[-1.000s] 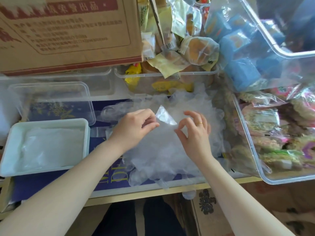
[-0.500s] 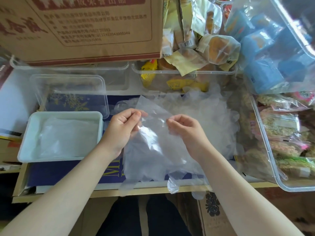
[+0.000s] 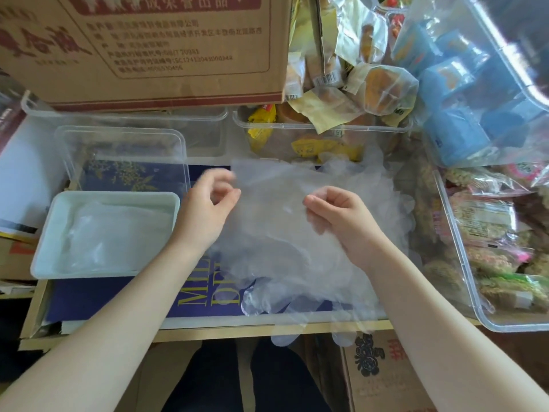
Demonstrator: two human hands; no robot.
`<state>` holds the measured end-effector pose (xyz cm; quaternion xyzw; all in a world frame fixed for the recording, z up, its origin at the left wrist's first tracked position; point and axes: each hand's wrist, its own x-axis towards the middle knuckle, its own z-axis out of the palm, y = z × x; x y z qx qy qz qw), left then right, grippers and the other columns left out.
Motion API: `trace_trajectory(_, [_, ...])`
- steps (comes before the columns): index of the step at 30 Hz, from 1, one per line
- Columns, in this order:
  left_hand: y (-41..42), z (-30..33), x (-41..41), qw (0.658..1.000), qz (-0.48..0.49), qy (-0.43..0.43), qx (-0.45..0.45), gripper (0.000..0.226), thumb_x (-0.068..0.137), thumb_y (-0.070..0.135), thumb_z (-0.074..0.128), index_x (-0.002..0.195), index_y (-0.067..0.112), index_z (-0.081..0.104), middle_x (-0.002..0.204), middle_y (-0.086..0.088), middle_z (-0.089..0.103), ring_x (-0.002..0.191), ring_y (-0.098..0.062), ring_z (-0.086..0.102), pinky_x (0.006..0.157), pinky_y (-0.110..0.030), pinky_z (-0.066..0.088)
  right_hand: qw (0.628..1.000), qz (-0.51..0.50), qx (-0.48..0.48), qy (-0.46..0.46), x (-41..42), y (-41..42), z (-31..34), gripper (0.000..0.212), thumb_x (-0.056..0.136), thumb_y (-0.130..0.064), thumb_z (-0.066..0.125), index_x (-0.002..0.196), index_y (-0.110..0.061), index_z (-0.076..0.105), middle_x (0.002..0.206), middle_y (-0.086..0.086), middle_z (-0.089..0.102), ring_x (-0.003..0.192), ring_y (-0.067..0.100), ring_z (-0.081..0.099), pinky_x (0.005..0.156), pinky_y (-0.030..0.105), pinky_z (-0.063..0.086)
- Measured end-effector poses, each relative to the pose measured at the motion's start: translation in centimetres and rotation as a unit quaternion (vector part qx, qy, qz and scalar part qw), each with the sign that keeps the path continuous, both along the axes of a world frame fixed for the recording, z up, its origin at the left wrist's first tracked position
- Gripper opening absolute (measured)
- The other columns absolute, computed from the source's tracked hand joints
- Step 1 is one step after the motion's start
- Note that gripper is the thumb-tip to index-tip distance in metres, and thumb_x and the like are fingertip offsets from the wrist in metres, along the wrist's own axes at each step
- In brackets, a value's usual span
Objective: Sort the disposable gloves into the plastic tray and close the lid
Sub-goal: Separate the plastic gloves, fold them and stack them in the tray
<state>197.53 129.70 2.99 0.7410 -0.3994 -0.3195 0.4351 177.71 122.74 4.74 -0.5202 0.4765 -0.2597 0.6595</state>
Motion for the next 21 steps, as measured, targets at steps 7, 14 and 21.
trace_trajectory(7, [1.1, 2.5, -3.7, 0.972, -0.162, 0.157, -0.062, 0.052, 0.076, 0.059, 0.059, 0.12, 0.032, 0.05, 0.12, 0.009, 0.059, 0.114, 0.0, 0.054, 0.094, -0.015, 0.041, 0.969, -0.026, -0.243, 0.045, 2.5, 3.2, 1.1, 0.012, 0.085, -0.017, 0.058, 0.078, -0.026, 0.055, 0.086, -0.005, 0.057, 0.066, 0.013, 0.054, 0.059, 0.025, 0.045])
trace_trajectory(14, [1.6, 2.4, -4.1, 0.954, -0.14, 0.258, -0.064, 0.057, 0.078, 0.05, 0.066, 0.128, 0.027, 0.049, 0.12, 0.017, 0.062, 0.112, 0.0, 0.057, 0.085, -0.015, 0.046, 0.944, 0.171, -0.274, 0.067, 3.4, 5.6, 0.0, 0.04, 0.084, -0.017, 0.051, 0.124, -0.015, 0.051, 0.143, -0.001, 0.031, 0.107, 0.01, 0.053, 0.078, 0.032, 0.053])
trace_trajectory(21, [0.9, -0.3, -1.1, 0.937, 0.022, 0.345, 0.058, 0.029, 0.102, 0.016, 0.032, 0.109, 0.013, 0.06, 0.109, -0.005, 0.068, 0.09, -0.016, 0.068, 0.08, -0.027, 0.053, 0.933, 0.011, -0.243, 0.266, -1.6, 2.1, -4.9, 0.024, 0.089, -0.008, 0.055, 0.111, -0.015, 0.06, 0.117, 0.007, 0.059, 0.095, 0.016, 0.057, 0.082, 0.027, 0.043])
